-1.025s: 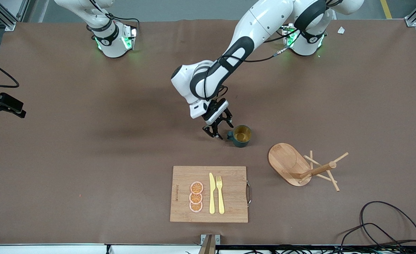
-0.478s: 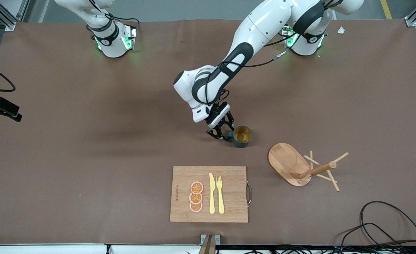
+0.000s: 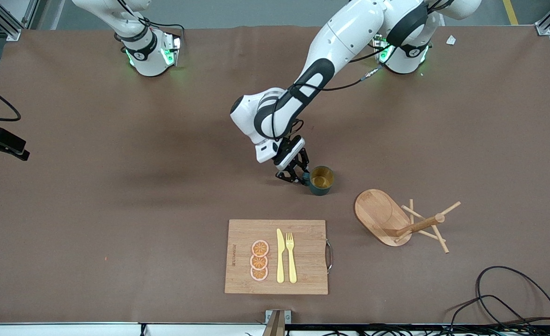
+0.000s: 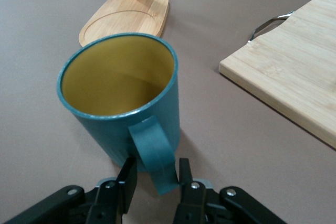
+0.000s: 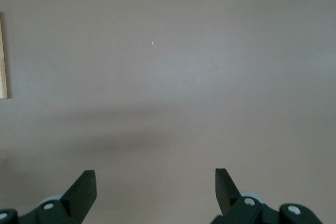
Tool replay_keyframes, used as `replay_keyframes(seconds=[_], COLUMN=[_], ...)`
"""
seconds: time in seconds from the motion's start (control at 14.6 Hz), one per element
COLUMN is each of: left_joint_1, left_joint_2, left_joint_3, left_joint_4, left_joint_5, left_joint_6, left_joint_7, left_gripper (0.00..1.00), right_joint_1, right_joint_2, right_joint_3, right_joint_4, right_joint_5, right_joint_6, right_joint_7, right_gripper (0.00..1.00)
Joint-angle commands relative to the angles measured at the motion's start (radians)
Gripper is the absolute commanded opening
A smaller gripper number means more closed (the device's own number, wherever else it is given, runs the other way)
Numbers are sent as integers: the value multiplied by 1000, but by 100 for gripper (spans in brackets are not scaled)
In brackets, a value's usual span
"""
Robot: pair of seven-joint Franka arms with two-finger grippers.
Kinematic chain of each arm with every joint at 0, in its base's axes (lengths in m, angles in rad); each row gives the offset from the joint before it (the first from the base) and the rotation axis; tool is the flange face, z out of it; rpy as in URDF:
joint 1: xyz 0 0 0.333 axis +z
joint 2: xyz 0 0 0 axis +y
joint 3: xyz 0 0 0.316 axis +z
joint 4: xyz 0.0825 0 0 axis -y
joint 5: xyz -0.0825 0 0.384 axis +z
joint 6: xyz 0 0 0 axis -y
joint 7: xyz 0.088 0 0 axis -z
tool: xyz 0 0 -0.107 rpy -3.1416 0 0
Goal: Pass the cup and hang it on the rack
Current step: 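Close the left gripper on the teal mug handle, then lift the mug with the left gripper and carry it to the rack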
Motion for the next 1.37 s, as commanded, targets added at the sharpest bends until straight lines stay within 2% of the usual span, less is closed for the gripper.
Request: replay_keyframes(seconds=[0.0,0.27,0.34,0.55,0.82,1.3], left_joint_1=[-11,-9,-6,9,58,201], left_joint_2=[9,-6,-17,-48,-133,-321], left_joint_3=[3,-8,-8,-15,-26,-25], left_joint_4=[26,32,32,33,37,37], left_joint_5=[-19,-30,-30,-39,-146,-444], left_joint_6=[-22,-16,-15,-9,57,255], left_joint_7=[0,8,11,40,122,303], left_gripper=[25,3,1,0,1,1], right_joint_1=[-10,-9,-6,-6,-9,-6], right_joint_2=[-14,-14,-14,-13,-16,-19], right_joint_3=[8,8,8,8,10,11], right_joint_4=[-19,-18,-18,-15,-9,-9], right_joint_5=[-1,-1,-2,-2,1,10], right_joint_6=[-14,-8,-9,-6,-5,-48], right_joint_7=[3,3,3,1,4,27], right_gripper=[100,100,100,100,100,100])
